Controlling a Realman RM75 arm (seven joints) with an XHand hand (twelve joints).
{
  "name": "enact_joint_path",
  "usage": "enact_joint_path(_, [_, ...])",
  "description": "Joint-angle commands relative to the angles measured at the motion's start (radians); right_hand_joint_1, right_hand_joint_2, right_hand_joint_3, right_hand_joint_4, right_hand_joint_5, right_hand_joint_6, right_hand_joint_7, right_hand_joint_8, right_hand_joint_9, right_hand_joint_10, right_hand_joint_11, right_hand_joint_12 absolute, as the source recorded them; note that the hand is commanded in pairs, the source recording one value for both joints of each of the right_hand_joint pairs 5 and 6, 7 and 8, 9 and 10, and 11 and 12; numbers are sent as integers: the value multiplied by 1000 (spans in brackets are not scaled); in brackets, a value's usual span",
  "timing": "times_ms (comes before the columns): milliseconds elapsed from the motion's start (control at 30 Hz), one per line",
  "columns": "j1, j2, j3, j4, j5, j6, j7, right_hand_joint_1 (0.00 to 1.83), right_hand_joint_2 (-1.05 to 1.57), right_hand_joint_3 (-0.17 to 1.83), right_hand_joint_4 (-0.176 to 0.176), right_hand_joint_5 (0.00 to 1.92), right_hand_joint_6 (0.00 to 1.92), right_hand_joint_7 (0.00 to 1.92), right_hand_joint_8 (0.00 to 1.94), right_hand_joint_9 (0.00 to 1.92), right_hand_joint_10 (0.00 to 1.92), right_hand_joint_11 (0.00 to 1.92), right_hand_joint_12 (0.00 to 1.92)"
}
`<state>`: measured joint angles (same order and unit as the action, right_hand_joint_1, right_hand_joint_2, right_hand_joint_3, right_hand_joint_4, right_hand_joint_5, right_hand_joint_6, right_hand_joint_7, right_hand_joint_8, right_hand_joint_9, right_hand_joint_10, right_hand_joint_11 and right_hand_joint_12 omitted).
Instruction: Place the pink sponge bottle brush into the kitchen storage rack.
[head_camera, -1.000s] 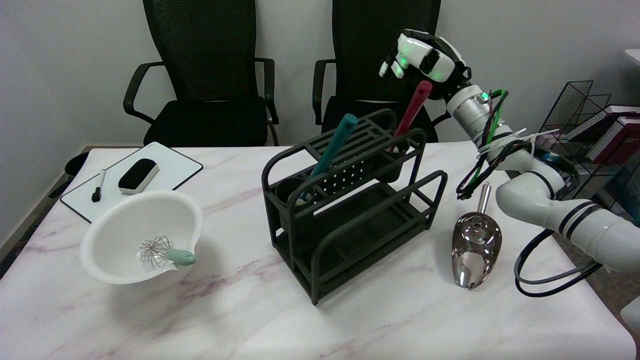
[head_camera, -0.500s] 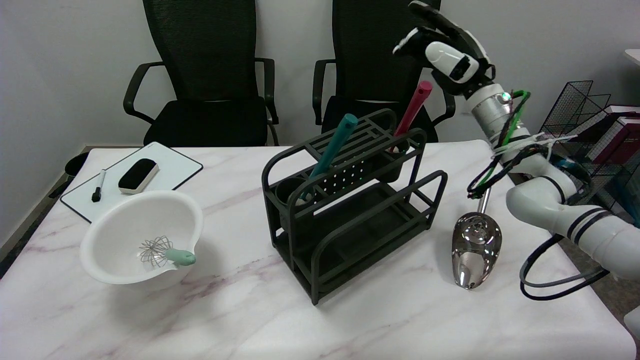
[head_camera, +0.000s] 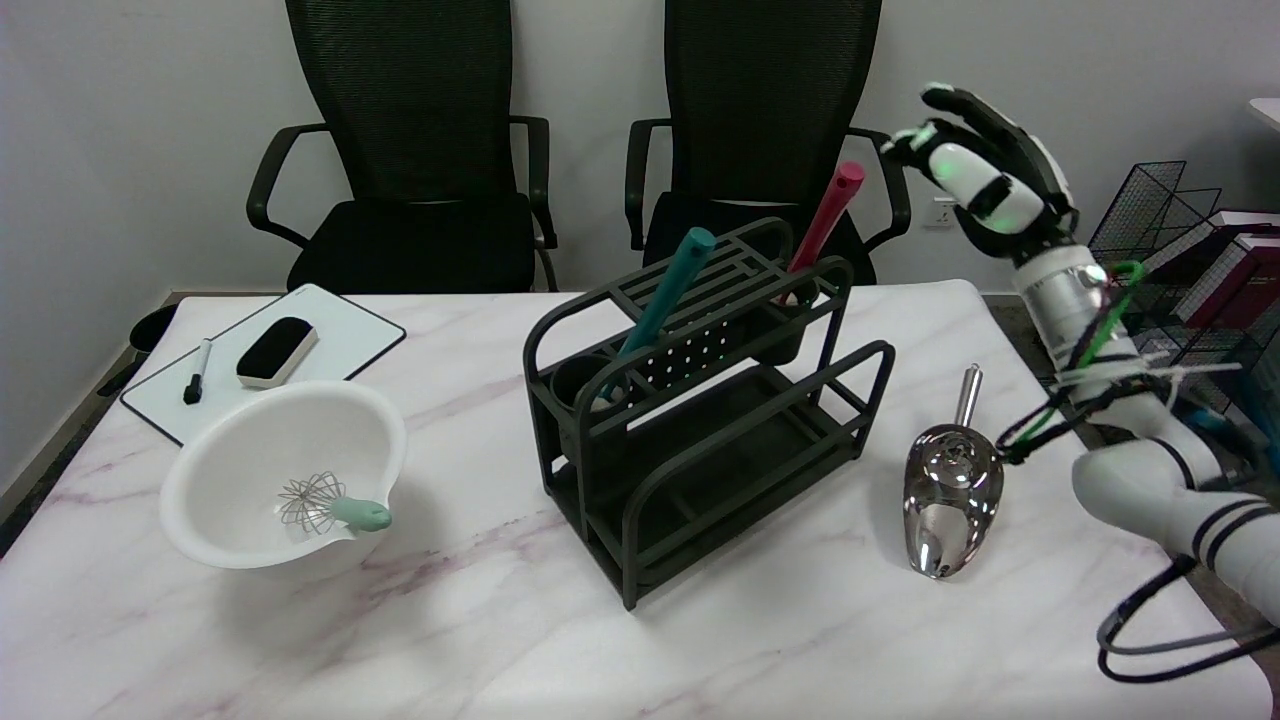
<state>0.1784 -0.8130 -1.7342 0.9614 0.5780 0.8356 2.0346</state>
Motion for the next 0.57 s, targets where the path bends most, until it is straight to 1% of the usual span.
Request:
enact_joint_path(33, [-262,-109,128,-293,282,450,-68,1141,281,1042,0,829,829,1110,1110,831,831,788,788])
enact_joint_path(133, [-312,-130,128,-288,288,513,-69,1129,323,1024,0,879,879,1158,1158,880,880,808,808])
enact_joint_path(200, [-350,-142,117,-268,285,554,-83,1122,359,1013,0,897,897,1206,1206,970,970,847,847])
enact_joint_path(333, [-422,-192,107,-240,314,608,-159,1092,483,965,0,951,951,1319,1319,1221,1221,982,982])
enact_joint_path(433, [-465,-228,105,-249,330,635,-190,1085,580,901,0,1027,1027,1451,1451,1417,1417,1224,1224])
enact_joint_path(467, [-475,-235,102,-251,331,641,-194,1030,651,868,0,1107,1107,1544,1544,1536,1536,1379,1379])
enact_joint_path(533, [-495,-255,84,-241,331,649,-200,1011,751,833,0,1191,1191,1654,1654,1653,1653,1523,1523])
enact_joint_path(567, [-498,-261,75,-235,332,654,-200,1004,853,806,0,1292,1292,1759,1759,1746,1746,1653,1653])
